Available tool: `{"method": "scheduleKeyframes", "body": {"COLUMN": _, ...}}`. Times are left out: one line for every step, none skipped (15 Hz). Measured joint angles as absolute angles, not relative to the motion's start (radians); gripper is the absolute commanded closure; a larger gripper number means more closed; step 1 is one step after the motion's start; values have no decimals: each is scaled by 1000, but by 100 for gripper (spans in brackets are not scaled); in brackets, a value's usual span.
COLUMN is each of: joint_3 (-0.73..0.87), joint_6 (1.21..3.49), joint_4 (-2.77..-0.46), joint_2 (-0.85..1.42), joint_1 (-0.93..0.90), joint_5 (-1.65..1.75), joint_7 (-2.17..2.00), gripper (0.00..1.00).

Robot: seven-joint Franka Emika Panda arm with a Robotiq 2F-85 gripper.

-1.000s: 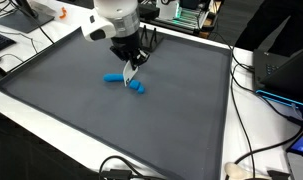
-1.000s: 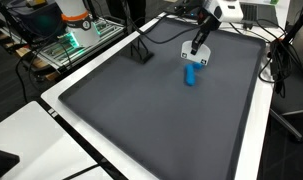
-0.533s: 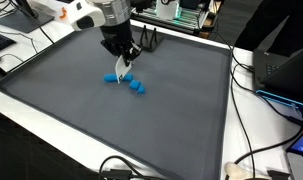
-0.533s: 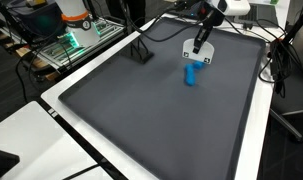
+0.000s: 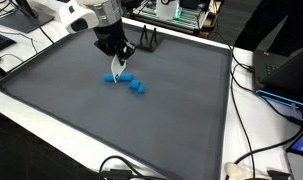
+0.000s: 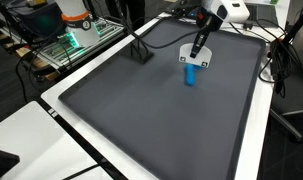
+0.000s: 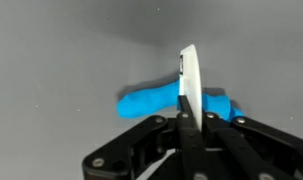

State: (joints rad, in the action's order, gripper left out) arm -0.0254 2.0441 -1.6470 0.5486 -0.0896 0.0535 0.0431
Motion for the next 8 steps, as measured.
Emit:
{"method": "scheduleKeyframes", "body": {"joint_3": -26, "joint_6": 2044, "joint_4": -1647, "joint_2": 551, "joint_1": -89, "joint_5": 54, "joint_7": 56, "gripper": 99}}
{"method": "scheduleKeyframes", "body": {"joint_3": -26, "joint_6": 2044, "joint_4": -1647, "joint_2": 553, "joint_1": -89, "joint_5": 54, "joint_7": 67, "gripper": 99}}
{"method": "scheduleKeyframes", "body": {"joint_3": -26, "joint_6": 2044, "joint_4": -1647, "joint_2": 556, "joint_1": -89, "joint_5": 54, "joint_7": 76, "gripper": 99}}
{"method": "scheduleKeyframes", "body": {"joint_3": -27, "joint_6": 2044, "joint_4": -1647, "joint_2": 559, "joint_1": -89, "joint_5": 55, "joint_7": 85, "gripper": 99}}
{"method": "scheduleKeyframes", "body": {"joint_3": -28, "joint_6": 2044, "joint_4": -1647, "joint_2": 562, "joint_1": -89, "joint_5": 56, "joint_7": 91, "gripper": 99}}
{"method": "scheduleKeyframes", "body": {"joint_3": -28, "joint_6": 2044, "joint_4": -1647, "joint_2": 564, "joint_1": -89, "joint_5": 61, "joint_7": 98, "gripper": 99}}
{"method": "scheduleKeyframes", "body": {"joint_3": -29, "joint_6": 2044, "joint_4": -1646, "joint_2": 567, "joint_1": -89, "joint_5": 66, "joint_7": 102, "gripper": 99}}
{"method": "scheduleKeyframes", "body": {"joint_3": -29, "joint_6": 2044, "joint_4": -1646, "joint_2": 570, "joint_1": -89, "joint_5": 68, "joint_7": 106, "gripper": 99}}
